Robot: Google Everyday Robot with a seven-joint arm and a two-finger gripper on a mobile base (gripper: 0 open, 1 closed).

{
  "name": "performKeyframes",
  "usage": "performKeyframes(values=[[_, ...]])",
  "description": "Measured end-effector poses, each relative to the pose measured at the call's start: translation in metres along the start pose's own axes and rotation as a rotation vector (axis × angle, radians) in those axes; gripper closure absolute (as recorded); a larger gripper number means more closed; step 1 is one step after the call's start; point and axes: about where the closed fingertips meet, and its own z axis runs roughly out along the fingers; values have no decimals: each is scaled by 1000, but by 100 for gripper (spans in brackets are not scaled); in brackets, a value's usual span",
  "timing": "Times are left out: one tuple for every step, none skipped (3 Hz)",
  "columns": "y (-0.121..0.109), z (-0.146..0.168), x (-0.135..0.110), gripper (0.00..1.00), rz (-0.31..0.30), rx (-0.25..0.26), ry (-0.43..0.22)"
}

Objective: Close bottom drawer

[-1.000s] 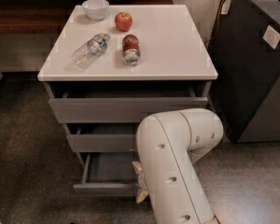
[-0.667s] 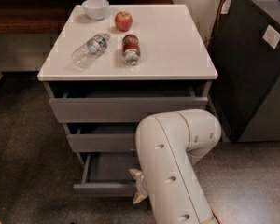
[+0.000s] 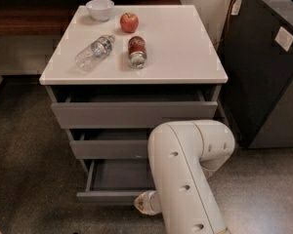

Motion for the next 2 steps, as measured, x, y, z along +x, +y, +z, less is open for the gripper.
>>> performKeyframes(values=[[15, 4, 2, 93, 22, -13, -11], [22, 10, 10, 100, 45, -26, -2]])
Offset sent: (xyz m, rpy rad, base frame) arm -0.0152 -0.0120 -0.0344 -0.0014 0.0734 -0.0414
